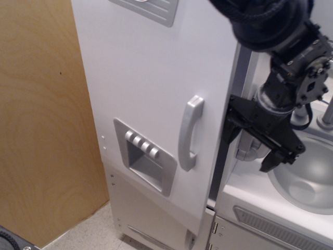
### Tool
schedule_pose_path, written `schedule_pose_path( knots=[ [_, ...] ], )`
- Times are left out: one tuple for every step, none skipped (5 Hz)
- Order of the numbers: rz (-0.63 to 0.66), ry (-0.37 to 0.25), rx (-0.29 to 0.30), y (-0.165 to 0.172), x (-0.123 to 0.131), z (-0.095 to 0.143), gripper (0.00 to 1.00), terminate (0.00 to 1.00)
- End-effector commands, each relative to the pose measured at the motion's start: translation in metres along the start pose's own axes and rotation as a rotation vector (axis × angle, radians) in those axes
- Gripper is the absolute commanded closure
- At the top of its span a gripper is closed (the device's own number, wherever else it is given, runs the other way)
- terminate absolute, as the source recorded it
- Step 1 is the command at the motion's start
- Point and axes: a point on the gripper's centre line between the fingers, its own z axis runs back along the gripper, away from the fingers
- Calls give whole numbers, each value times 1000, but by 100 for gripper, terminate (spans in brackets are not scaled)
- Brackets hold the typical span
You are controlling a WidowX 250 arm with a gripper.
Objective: Open fridge
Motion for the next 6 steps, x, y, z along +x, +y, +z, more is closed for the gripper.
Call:
schedule_pose_path(
  knots=[
    [-19,-40,-2,35,-38,34,0,0],
    [-64,-79,13,56,-82,45,0,0],
    [-44,-84,32,77,-104,46,0,0],
    [22,-78,81,113,-119,37,0,0],
    [94,-32,115,134,-116,24,0,0],
    [189,-7,130,161,-103,19,0,0]
  ],
)
